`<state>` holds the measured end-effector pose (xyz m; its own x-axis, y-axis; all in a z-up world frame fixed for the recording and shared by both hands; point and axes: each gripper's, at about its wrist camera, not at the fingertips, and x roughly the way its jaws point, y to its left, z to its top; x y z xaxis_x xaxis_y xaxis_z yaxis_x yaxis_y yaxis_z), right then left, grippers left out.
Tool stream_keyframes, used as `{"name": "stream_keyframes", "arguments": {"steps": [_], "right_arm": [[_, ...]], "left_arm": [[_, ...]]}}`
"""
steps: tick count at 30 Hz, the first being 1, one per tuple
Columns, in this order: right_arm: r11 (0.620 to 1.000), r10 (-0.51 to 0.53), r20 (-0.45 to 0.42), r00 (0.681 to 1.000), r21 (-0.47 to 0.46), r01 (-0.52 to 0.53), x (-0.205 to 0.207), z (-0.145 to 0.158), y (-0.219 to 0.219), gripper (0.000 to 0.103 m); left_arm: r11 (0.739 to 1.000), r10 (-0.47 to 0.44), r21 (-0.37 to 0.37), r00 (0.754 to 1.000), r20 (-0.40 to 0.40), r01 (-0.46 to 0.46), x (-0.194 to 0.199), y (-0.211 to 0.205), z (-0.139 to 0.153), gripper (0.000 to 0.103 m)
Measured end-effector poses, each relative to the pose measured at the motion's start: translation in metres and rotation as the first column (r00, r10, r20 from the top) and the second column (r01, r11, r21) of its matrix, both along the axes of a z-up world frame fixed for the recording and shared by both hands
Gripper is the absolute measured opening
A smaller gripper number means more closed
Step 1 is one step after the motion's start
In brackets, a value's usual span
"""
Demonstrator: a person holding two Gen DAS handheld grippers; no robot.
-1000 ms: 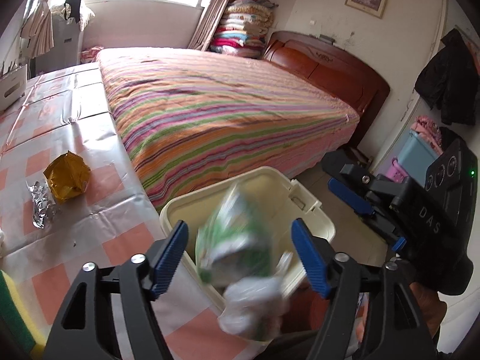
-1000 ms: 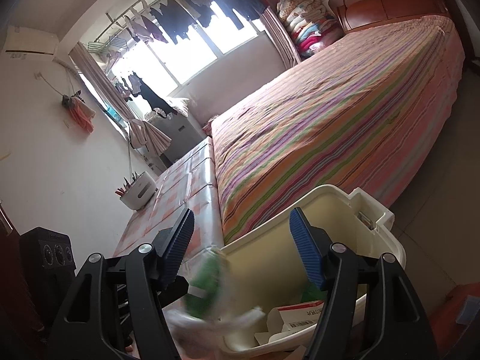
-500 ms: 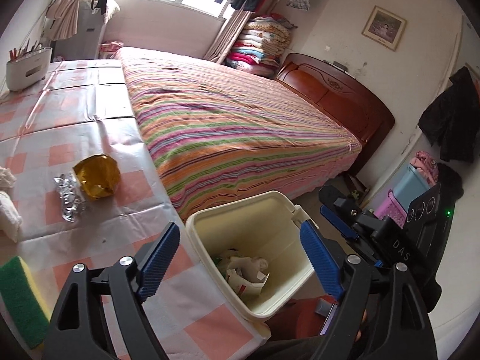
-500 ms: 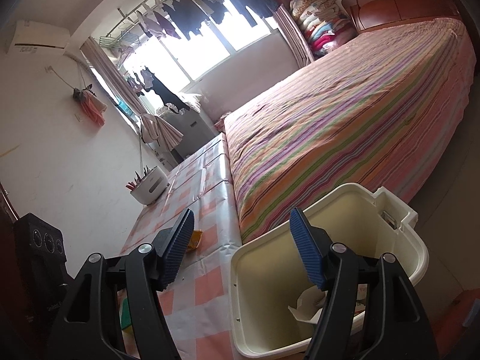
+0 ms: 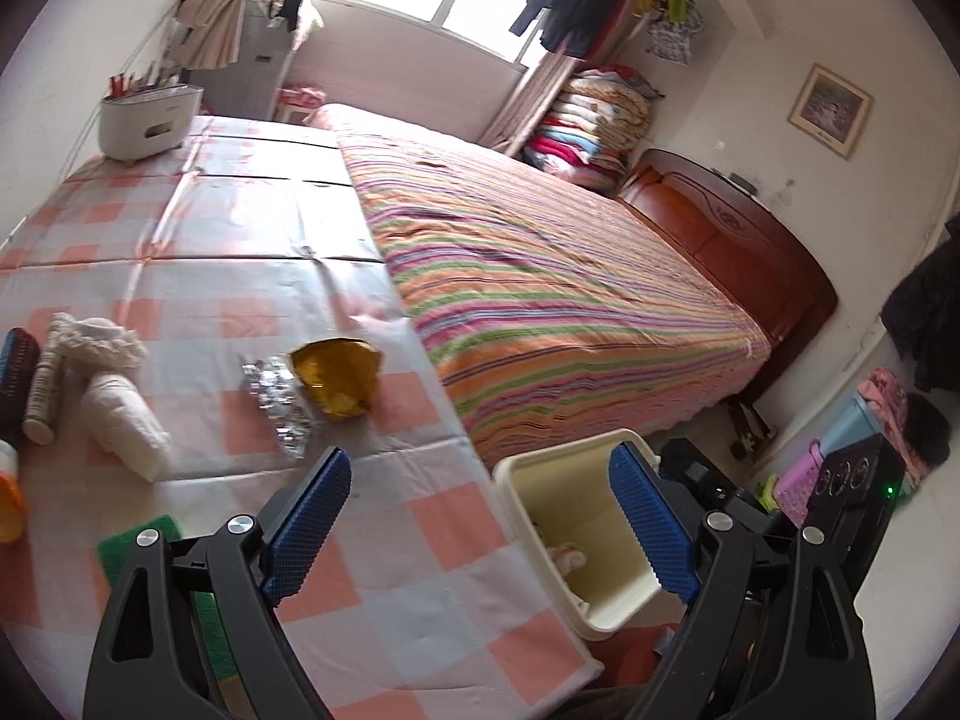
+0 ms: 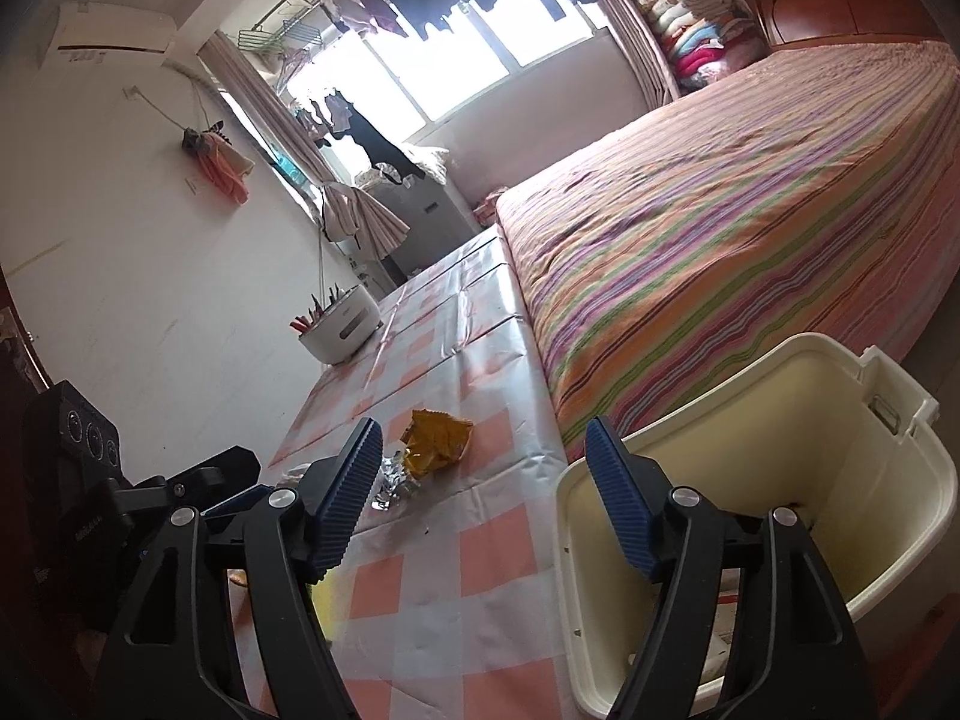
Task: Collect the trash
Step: 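Move both tools back over the trash on the table, then grasp the yellow snack wrapper with the right tool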
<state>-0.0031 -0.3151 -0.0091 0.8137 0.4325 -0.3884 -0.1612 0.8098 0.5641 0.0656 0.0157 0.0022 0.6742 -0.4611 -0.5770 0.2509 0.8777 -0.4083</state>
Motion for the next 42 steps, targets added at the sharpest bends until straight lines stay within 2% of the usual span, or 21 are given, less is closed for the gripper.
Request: {"name": "stream_keyframes", "arguments": {"steps": [7,15,19,22,30,36,42], "right_arm": [[0.997,0.063,-0.003,0.998,-0.034,-0.063,0.009,0.000,0.032,0.069],[0.990,0.126,-0.011,0.992,-0.069,-0.127,0.017,-0.001,0.067,0.072],[0.982,0.157,-0.013,0.987,-0.104,-0.158,0.021,-0.002,0.085,0.072],[0.973,0.186,-0.021,0.982,-0.135,-0.187,0.031,-0.001,0.101,0.072],[0.944,0.212,-0.077,0.974,-0.243,-0.225,0.078,-0.004,0.140,0.072],[0.938,0.171,-0.165,0.971,-0.273,-0.212,0.116,-0.026,0.153,0.072],[0.931,0.120,-0.209,0.971,-0.316,-0.183,0.149,-0.039,0.159,0.072]], "left_arm": [[0.986,0.158,0.066,0.987,-0.028,-0.156,0.007,0.050,-0.003,0.085],[0.940,0.324,0.131,0.945,-0.047,-0.315,0.008,0.116,-0.001,0.085],[0.914,0.378,0.181,0.924,-0.051,-0.364,0.009,0.137,-0.004,0.085],[0.905,0.396,0.197,0.915,-0.071,-0.377,0.009,0.148,-0.008,0.085],[0.902,0.416,0.169,0.904,-0.096,-0.397,0.003,0.166,-0.007,0.085],[0.891,0.440,0.175,0.892,-0.100,-0.420,-0.001,0.180,-0.009,0.085],[0.876,0.474,0.169,0.871,-0.129,-0.452,-0.005,0.200,-0.017,0.085]]}}
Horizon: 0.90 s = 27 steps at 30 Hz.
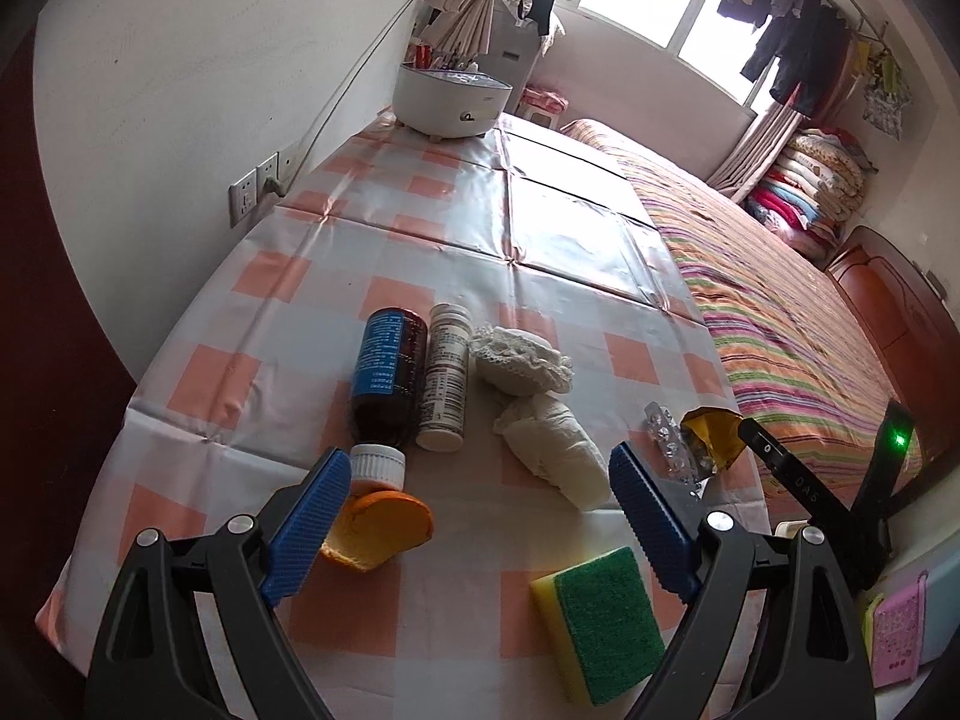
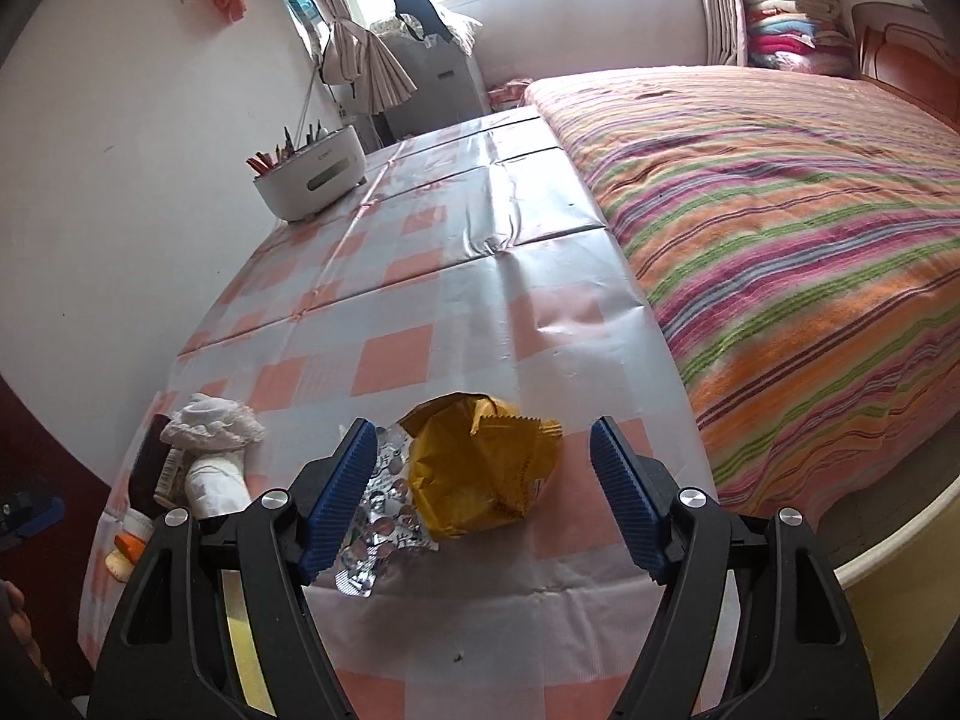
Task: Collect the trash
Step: 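Grasp the yellow snack wrapper with the right tool, then grasp the orange peel with the left tool while the right tool holds the wrapper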
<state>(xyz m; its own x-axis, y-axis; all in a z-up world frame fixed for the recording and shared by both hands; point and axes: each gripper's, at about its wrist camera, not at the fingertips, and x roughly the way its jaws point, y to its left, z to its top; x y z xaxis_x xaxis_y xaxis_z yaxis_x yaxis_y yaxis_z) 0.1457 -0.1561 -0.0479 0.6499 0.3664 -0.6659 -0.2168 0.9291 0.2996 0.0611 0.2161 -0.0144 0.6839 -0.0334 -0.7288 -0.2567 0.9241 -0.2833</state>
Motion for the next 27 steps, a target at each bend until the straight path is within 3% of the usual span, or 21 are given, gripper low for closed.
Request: {"name": "stream_keyframes", "arguments": {"steps": [4,9,15,27], "right_arm": [[1.000,-0.014,-0.049,0.999,0.000,0.015,0.017,-0.012,0.000,0.067],[1.000,-0.007,-0.090,0.996,-0.025,0.005,0.031,-0.022,0.006,0.047],[1.000,-0.009,-0.112,0.994,0.019,0.011,0.035,-0.025,0.001,0.035],[0.972,0.051,-0.049,0.998,0.234,-0.038,-0.001,0.006,-0.004,0.032]], "left_arm": [[0.999,0.027,-0.017,1.000,-0.013,-0.027,-0.002,0.013,-0.004,0.085],[0.997,0.050,-0.051,0.998,-0.024,-0.051,-0.004,0.026,-0.007,0.085],[0.996,0.056,-0.071,0.998,-0.036,-0.058,-0.006,0.032,-0.009,0.085],[0.992,0.081,-0.087,0.994,-0.078,-0.087,-0.008,0.047,-0.017,0.085]]}}
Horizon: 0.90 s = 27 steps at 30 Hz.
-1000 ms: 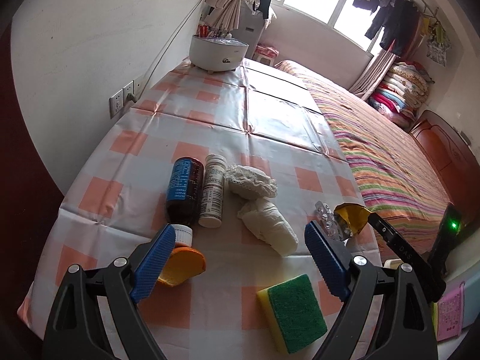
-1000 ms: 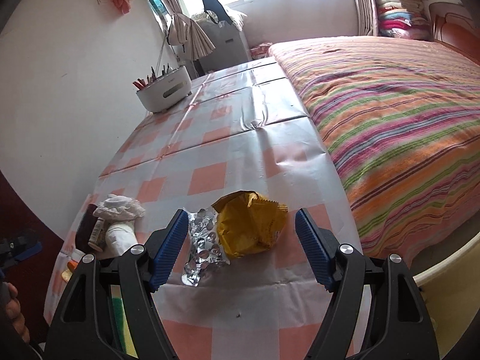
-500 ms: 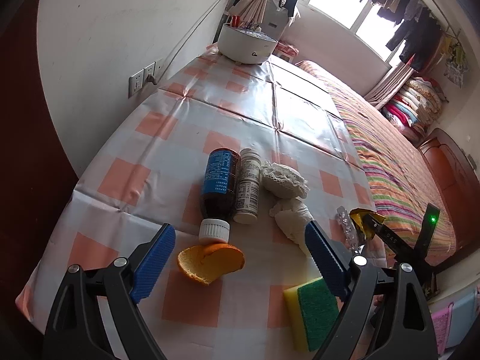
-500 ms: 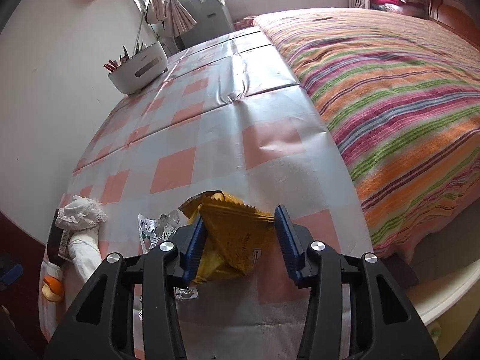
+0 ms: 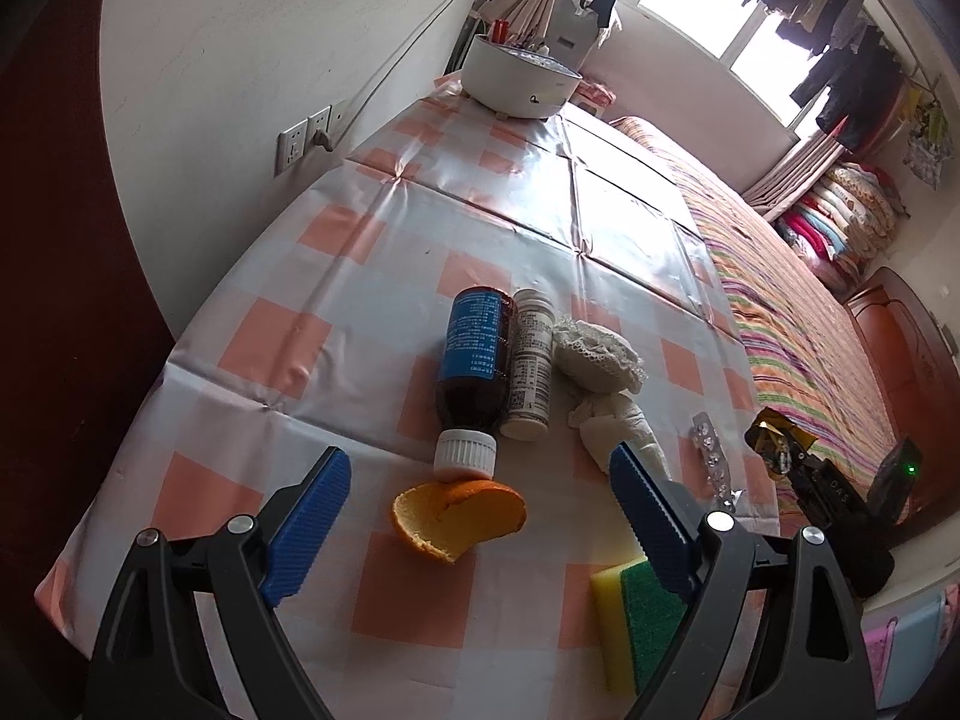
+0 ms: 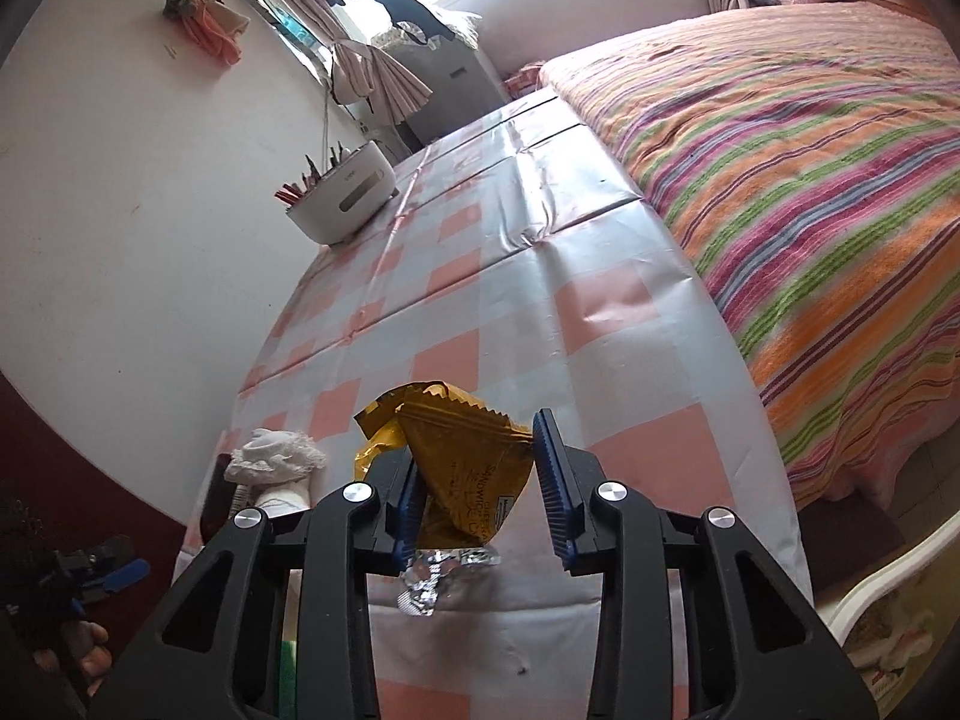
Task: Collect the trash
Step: 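Grasp the orange peel with the left tool while the right tool holds the wrapper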
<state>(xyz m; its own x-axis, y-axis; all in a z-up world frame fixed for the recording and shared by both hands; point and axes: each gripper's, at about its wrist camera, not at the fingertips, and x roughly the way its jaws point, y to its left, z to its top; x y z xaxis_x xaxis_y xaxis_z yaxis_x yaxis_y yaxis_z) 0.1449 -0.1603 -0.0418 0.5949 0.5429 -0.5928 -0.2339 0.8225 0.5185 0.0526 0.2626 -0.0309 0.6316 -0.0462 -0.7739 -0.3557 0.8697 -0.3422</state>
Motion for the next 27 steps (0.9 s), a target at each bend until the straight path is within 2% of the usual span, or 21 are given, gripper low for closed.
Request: {"name": "stream_keyframes", "arguments": {"steps": [3,8,11,14,19,23,24,26,27], "right_arm": [[1.000,0.018,0.016,1.000,0.019,-0.018,-0.009,0.005,0.003,0.032],[0.998,0.039,0.020,0.999,0.043,-0.040,-0.018,0.007,0.008,0.032],[0.997,0.045,0.015,0.999,0.065,-0.046,-0.019,0.006,0.007,0.032],[0.997,0.049,0.019,0.999,0.064,-0.050,-0.020,0.007,0.007,0.032],[0.996,0.049,0.013,0.999,0.076,-0.050,-0.021,0.005,0.004,0.032],[0.996,0.050,0.016,0.999,0.079,-0.051,-0.021,0.006,0.003,0.032],[0.995,0.050,0.017,0.999,0.081,-0.052,-0.022,0.006,0.003,0.032],[0.995,0.052,0.020,0.998,0.083,-0.053,-0.023,0.007,0.002,0.032],[0.995,0.053,0.020,0.998,0.083,-0.055,-0.024,0.007,0.002,0.032]], "left_arm": [[1.000,-0.018,0.005,0.999,-0.032,0.018,-0.001,-0.002,-0.008,0.085],[0.993,-0.076,0.085,0.991,-0.113,0.086,-0.002,-0.015,-0.028,0.085],[0.991,-0.087,0.088,0.985,-0.147,0.101,0.000,-0.015,-0.042,0.085],[0.992,-0.081,0.085,0.985,-0.151,0.094,0.002,-0.011,-0.050,0.085],[0.967,-0.092,0.219,0.982,-0.167,0.128,0.008,-0.021,-0.053,0.085],[0.962,-0.107,0.232,0.979,-0.173,0.146,0.012,-0.026,-0.059,0.085],[0.963,-0.106,0.230,0.980,-0.171,0.144,0.013,-0.026,-0.060,0.083],[0.964,-0.102,0.226,0.980,-0.170,0.139,0.014,-0.025,-0.061,0.069],[0.966,-0.095,0.222,0.981,-0.172,0.132,0.014,-0.024,-0.062,0.057]]}}
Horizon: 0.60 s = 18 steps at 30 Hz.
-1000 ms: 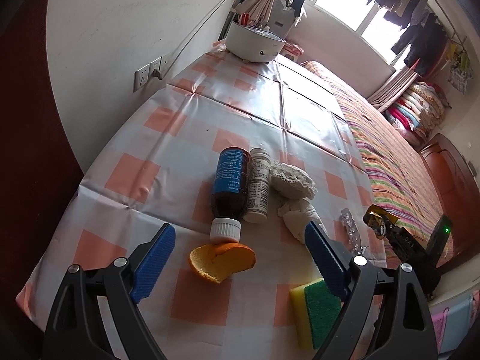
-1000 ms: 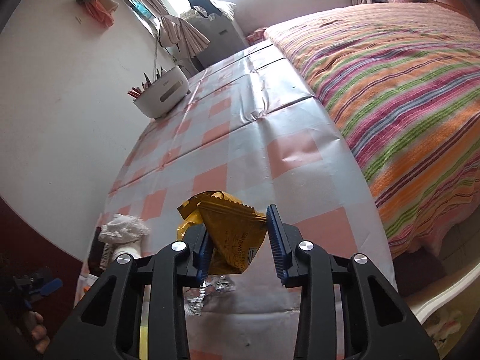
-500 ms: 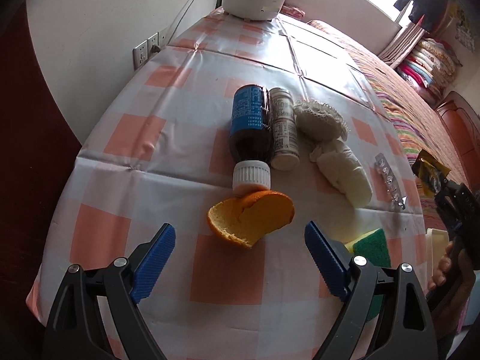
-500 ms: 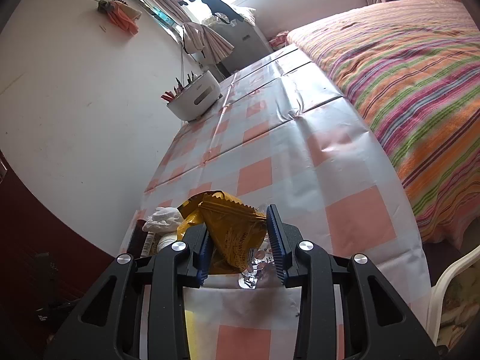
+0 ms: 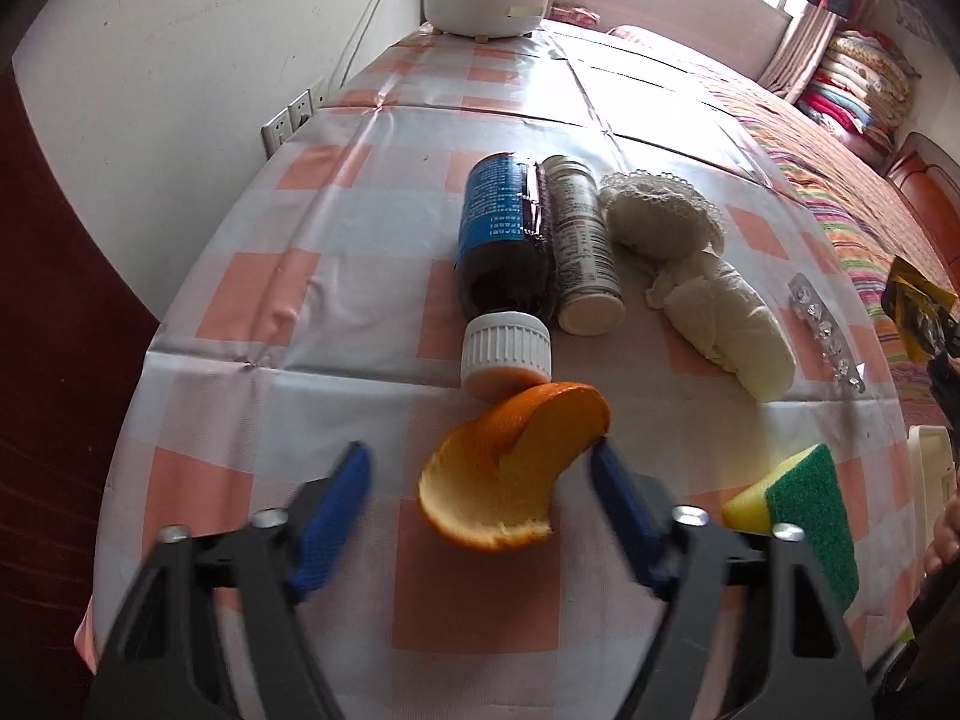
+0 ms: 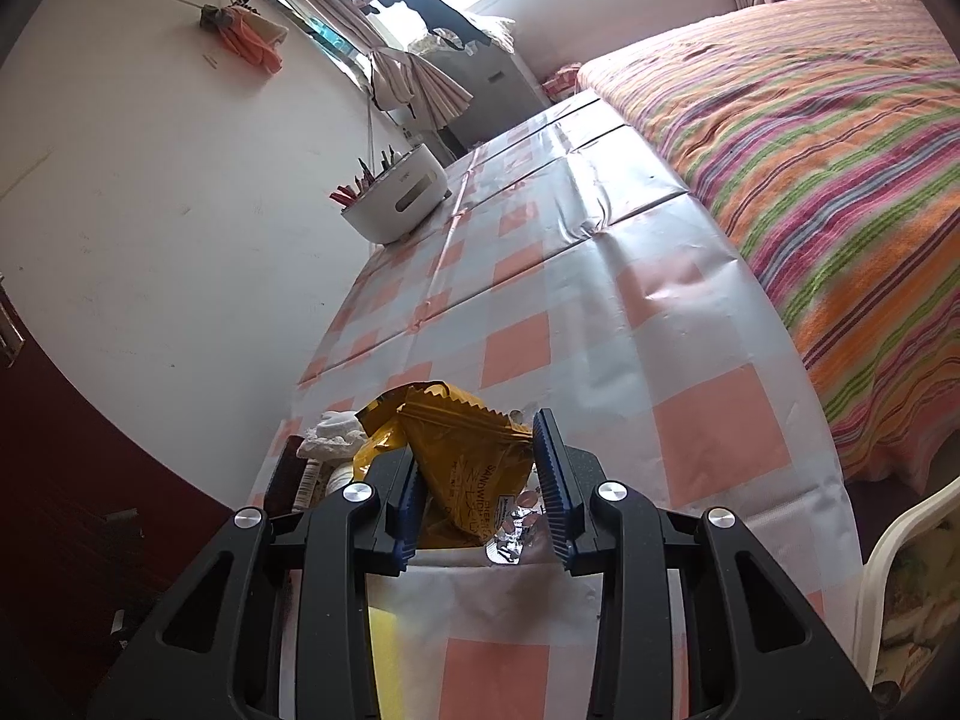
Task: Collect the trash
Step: 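Grasp the orange peel with the left tool while the right tool holds the wrapper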
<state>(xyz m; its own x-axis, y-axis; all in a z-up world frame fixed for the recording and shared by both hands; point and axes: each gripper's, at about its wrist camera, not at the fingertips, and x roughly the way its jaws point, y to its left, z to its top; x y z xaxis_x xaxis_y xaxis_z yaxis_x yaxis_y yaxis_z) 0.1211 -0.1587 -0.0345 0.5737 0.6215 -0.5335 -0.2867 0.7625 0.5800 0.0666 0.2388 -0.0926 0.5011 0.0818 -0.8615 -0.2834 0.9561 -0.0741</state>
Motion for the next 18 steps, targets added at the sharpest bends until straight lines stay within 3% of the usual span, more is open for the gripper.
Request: {"name": "stream_keyframes", "arguments": {"steps": [1,5,18], "right_arm": [[1.000,0.000,0.001,1.000,-0.001,0.000,0.000,0.000,0.000,0.032],[1.000,-0.003,0.002,1.000,0.006,0.003,-0.002,0.000,-0.002,0.032],[1.000,-0.010,0.022,1.000,0.023,0.010,-0.008,0.006,-0.006,0.033]], "left_arm": [[1.000,0.010,0.014,1.000,0.006,-0.010,0.000,0.001,0.001,0.045],[1.000,0.024,0.010,1.000,0.010,-0.024,-0.001,0.004,0.001,0.026],[0.999,-0.004,-0.033,0.999,0.044,0.005,-0.008,0.003,0.012,0.021]]}}
